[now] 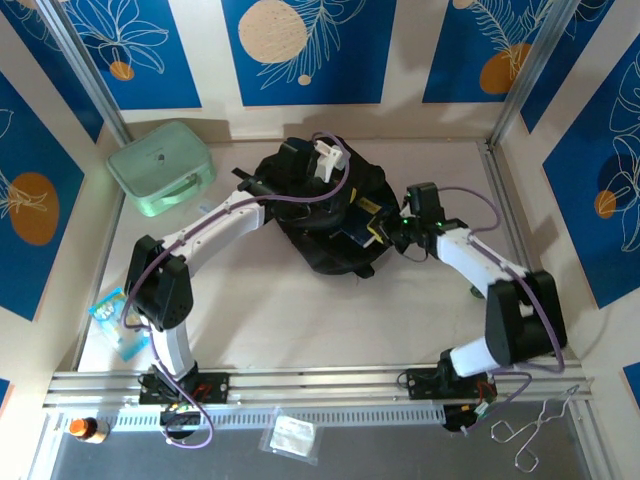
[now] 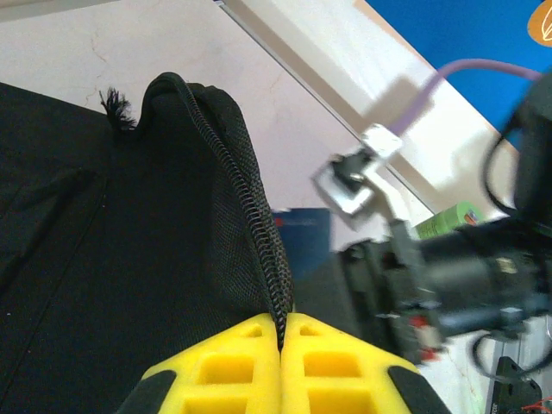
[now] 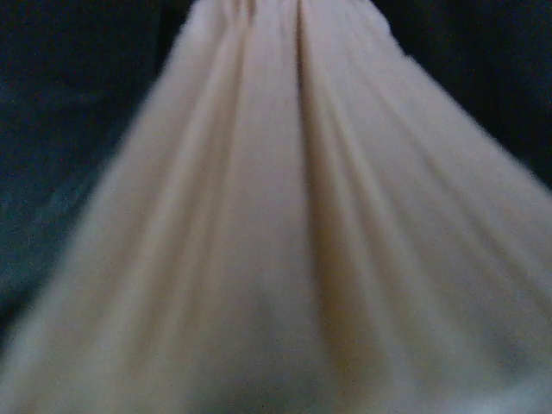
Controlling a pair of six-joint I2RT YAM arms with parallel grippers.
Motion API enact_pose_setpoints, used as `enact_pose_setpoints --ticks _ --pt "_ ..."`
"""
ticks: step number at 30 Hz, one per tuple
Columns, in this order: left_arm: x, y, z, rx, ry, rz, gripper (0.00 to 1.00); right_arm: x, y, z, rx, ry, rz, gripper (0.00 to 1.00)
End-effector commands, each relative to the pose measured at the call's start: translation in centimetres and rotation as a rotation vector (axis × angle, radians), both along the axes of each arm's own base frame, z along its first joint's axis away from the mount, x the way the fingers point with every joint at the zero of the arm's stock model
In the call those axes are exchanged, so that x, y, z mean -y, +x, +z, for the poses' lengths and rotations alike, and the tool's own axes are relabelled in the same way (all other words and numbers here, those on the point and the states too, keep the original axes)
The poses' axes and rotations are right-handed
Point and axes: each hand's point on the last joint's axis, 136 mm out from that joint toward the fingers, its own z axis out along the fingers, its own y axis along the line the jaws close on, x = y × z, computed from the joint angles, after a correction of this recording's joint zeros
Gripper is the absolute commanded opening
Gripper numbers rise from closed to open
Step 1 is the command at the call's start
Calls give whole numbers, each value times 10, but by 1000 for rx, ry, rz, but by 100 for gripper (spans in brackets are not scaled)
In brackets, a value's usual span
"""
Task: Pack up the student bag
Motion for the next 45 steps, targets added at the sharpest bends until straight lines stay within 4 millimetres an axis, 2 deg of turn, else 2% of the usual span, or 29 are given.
enact_pose_setpoints --ticks 1,2,5,8,11,14,17,19,24,28,29,31,33,36,40,45 --pt "7 -12 33 47 -80 -57 2 -13 46 9 91 2 -49 0" --pt "7 -13 34 44 -81 -56 1 -14 53 -3 59 -11 -66 0" --pt "6 -12 33 38 -80 -48 2 -27 70 -26 5 3 -72 0" --pt "5 -12 34 39 -80 -41 2 -45 79 -37 -13 24 -39 0" --pt "5 -12 33 39 -81 -49 3 -55 83 -51 -38 32 -32 8" --pt "7 -14 32 41 -81 -61 4 -51 79 -58 -65 39 -44 22" --pt "6 -12 27 41 -65 -53 4 -40 68 -48 -43 28 -54 38" --pt "5 -11 24 38 -58 -51 4 -29 58 -34 -24 33 -61 44" --pt "5 -7 12 22 -37 -39 6 4 18 -2 51 24 -99 50" --pt "4 -5 -4 -4 -5 -28 10 37 -17 15 81 -54 -163 51" --pt "2 -4 -9 -14 8 -25 14 47 -24 21 95 -85 -184 52" --pt "-5 -3 -20 -32 46 1 29 65 -35 33 130 -141 -222 56" --pt "-19 2 -33 -45 88 60 45 78 -42 49 188 -191 -228 59" --pt "-52 12 -53 -72 149 180 55 86 -46 65 236 -225 -215 62" --pt "-110 28 -85 -148 227 408 59 85 -46 69 239 -235 -185 66" --pt "-185 37 -134 -301 266 677 54 76 -45 57 200 -217 -169 66"
